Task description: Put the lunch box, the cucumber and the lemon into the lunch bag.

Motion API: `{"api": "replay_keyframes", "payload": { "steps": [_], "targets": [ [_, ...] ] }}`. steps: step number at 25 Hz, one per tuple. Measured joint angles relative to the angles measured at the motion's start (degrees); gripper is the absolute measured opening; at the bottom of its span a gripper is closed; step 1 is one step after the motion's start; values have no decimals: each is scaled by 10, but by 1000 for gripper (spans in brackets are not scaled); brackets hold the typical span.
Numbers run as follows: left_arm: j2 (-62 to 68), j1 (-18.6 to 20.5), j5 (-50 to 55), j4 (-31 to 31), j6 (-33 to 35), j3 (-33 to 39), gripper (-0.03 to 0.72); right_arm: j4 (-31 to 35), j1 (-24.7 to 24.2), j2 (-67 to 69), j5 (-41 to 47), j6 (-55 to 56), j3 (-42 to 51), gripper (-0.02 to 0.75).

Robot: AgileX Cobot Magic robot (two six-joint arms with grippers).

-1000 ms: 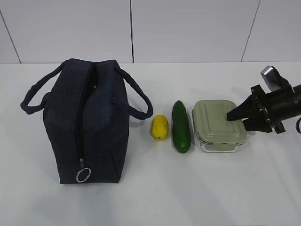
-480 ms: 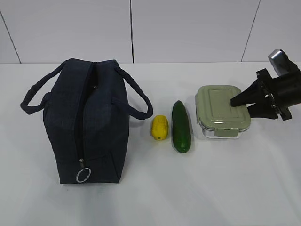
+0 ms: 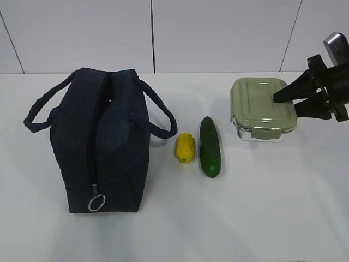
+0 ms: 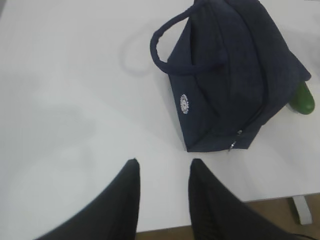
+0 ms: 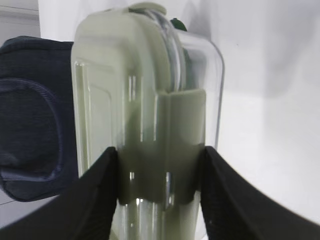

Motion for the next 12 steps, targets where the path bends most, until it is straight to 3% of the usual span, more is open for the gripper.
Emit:
{"api": "replay_keyframes", "payload": {
  "steps": [8, 12],
  "targets": [
    [179, -18, -24, -41, 4, -26, 235, 37, 0, -51, 6, 24, 1, 360],
    [244, -20, -72, -117, 42, -27, 235, 60, 1, -67, 9, 27, 1, 360]
  ]
}}
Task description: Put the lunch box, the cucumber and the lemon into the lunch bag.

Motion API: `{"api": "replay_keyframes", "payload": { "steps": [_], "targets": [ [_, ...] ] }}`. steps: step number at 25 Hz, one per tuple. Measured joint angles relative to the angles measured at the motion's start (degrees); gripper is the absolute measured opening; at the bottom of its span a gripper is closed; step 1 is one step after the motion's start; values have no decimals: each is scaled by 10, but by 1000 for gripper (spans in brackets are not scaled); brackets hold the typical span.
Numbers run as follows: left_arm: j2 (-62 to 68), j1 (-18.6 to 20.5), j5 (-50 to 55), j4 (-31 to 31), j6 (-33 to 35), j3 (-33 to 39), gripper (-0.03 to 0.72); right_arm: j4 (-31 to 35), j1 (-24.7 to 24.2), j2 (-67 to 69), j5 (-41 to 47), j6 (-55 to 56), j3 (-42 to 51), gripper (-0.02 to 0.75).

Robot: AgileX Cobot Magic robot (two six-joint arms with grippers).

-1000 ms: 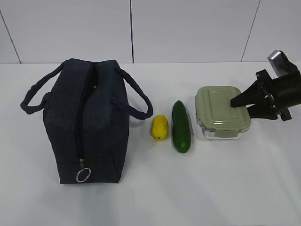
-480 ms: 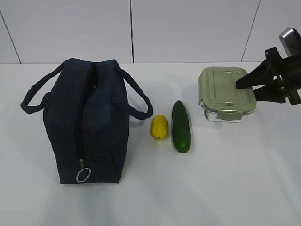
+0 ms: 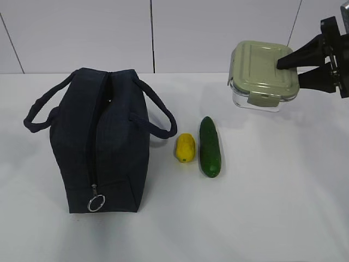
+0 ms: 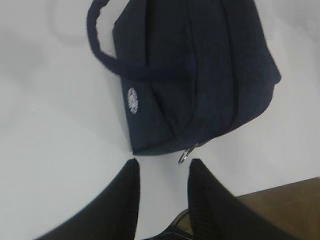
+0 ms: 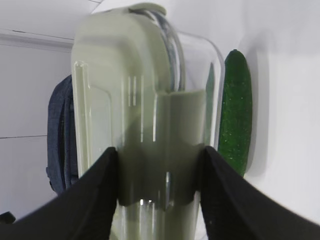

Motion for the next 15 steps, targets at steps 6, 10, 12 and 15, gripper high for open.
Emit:
{"api": "replay_keyframes", "payload": {
  "steps": [6, 10, 12, 15],
  "targets": [
    [116, 0, -48, -94, 88, -25, 246, 16, 20, -13, 0, 10, 2, 360],
    [195, 0, -46, -118, 120, -67, 290, 36, 55, -14, 0, 11, 2, 360],
    [224, 0, -42, -132, 133, -91, 302, 42, 72, -14, 0, 8, 2, 360],
    [264, -3, -33, -150, 140, -121, 308, 56, 94, -14, 0, 3, 2, 360]
  ]
}}
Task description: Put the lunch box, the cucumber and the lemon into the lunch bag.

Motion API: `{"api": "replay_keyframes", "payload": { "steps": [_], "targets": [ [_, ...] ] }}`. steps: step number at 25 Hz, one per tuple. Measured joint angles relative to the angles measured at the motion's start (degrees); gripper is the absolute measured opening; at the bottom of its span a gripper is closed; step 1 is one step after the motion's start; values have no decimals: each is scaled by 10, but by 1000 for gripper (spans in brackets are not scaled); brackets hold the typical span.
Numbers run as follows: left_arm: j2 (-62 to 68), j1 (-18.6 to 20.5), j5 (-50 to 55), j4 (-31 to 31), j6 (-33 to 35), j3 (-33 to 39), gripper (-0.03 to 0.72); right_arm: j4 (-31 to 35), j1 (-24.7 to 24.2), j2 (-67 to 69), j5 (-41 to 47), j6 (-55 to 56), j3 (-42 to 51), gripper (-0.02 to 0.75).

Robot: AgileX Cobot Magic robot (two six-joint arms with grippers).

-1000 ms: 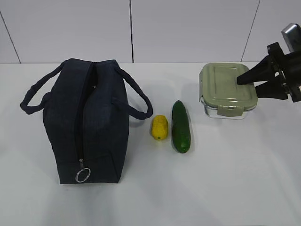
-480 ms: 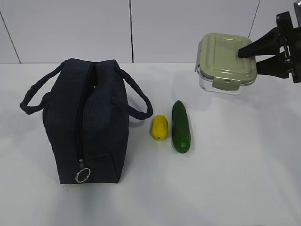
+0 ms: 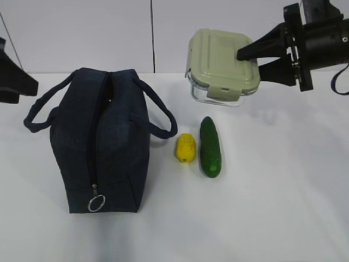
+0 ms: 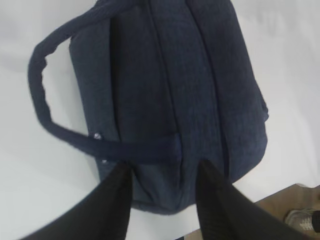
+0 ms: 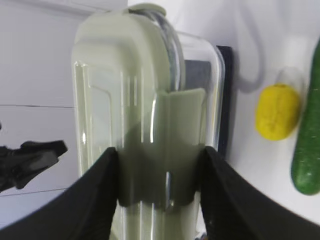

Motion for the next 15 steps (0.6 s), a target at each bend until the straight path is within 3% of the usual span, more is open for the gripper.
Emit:
{"api": "replay_keyframes", "payload": {
  "steps": [7, 15],
  "targets": [
    [80, -42, -3, -6, 4, -59, 309, 39, 22, 0, 0, -4, 0, 360],
    [163, -48, -15, -6, 4, -60, 298, 46, 50, 0, 0, -8, 0, 359]
  ]
}}
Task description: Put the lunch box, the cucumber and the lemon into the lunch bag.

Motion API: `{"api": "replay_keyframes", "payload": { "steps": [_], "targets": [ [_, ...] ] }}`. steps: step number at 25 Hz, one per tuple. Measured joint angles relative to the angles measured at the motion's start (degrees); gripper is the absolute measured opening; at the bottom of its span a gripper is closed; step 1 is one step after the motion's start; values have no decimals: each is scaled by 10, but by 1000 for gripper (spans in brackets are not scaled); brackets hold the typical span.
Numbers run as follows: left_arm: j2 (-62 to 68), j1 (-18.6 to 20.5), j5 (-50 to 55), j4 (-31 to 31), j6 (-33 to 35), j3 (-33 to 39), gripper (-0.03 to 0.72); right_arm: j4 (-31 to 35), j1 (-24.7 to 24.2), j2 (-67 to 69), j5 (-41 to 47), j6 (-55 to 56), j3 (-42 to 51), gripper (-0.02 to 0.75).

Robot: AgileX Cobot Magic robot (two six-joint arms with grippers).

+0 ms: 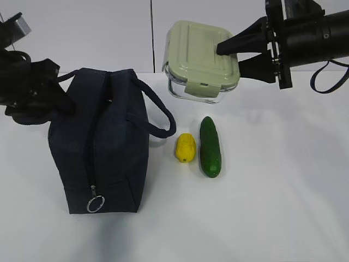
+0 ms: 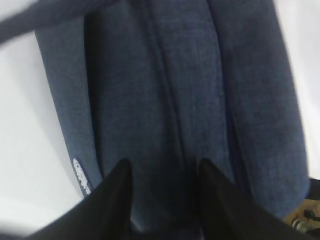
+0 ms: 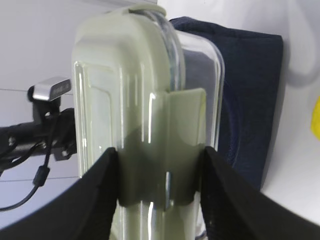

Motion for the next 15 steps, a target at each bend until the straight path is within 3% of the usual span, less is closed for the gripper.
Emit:
{"api": "replay_keyframes", "payload": {
  "steps": [2, 6, 15],
  "targets": [
    [12, 0, 0, -1, 4, -1, 232, 5, 9, 0, 0, -4, 2, 359],
    [13, 0, 12, -9, 20, -5, 23, 11, 21, 0, 0, -10, 2, 359],
    [-9, 0, 29, -146, 83, -10, -3, 37, 22, 0, 0, -12, 2, 359]
  ]
}}
